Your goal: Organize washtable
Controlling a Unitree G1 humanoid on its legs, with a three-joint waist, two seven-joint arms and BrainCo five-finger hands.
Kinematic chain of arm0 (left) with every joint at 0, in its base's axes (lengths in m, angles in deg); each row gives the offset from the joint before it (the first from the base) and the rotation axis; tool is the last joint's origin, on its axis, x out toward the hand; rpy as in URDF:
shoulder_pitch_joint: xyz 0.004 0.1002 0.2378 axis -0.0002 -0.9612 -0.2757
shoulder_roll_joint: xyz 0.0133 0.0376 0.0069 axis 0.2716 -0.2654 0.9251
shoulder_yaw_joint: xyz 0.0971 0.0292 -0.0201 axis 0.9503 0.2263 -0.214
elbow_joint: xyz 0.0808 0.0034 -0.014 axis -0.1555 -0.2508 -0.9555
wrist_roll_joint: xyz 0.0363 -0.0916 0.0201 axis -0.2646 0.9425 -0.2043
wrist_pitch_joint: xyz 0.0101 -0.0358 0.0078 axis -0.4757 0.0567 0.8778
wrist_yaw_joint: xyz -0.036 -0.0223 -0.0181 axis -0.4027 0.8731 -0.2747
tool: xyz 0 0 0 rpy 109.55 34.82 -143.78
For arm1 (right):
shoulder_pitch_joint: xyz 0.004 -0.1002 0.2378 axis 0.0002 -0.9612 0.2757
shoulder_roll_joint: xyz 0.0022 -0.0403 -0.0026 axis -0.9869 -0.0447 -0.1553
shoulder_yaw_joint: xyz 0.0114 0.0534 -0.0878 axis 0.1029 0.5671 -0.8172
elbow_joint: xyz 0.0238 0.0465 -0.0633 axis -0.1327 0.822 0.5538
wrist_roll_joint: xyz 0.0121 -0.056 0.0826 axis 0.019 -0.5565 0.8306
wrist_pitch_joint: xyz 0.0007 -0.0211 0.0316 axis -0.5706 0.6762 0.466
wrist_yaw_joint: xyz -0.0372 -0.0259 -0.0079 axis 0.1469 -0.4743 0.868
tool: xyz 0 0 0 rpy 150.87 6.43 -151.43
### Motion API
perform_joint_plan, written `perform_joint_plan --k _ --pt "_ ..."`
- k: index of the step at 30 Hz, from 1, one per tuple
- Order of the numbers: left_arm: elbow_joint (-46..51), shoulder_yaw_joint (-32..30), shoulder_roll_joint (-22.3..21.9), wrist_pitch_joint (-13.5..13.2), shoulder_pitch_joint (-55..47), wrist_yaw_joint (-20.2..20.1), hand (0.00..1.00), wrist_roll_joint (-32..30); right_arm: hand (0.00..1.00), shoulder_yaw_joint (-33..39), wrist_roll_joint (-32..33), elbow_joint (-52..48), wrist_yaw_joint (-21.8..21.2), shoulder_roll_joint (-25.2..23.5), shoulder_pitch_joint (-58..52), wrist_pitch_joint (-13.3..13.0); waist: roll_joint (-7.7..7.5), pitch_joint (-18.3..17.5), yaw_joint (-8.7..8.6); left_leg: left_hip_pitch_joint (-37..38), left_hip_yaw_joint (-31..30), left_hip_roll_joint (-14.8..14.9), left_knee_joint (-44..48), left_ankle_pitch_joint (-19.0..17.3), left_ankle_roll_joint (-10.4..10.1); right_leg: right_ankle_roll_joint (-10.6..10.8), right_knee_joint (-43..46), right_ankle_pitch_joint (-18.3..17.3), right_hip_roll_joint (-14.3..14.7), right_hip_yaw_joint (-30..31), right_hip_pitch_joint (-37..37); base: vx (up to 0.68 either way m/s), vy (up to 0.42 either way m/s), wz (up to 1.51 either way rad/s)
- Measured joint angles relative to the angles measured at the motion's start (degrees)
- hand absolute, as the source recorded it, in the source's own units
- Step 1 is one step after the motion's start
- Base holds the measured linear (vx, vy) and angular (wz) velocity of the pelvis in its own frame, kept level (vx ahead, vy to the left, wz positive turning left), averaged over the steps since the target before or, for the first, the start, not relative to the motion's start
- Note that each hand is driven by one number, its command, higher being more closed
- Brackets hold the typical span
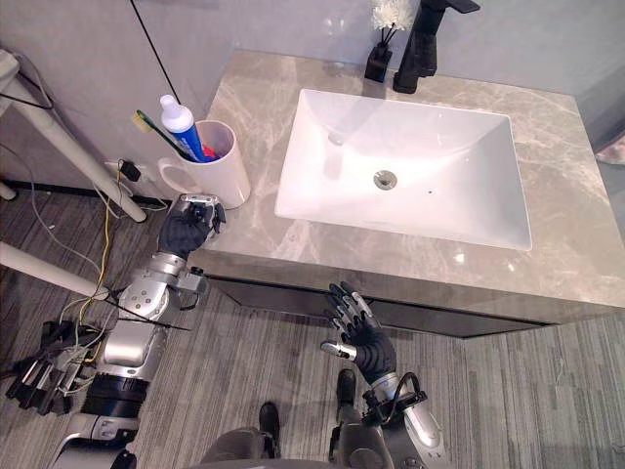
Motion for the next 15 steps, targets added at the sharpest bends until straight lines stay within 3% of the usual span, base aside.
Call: perform_joint_plan --k 15 --pt "-5.96 0.79 7.33 0.65 11.53 1.40 1.00 -0.56 0.00 -1.63 0.57 -2.01 -0.45 1.10 -1.42 0.00 -0.14 1.40 -1.11 -2.80 -0.04 0.02 1.62 0.03 0.15 0.04 0.00 2.42 -0.11 -0.05 -2.13 -0.01 0.001 -0.01"
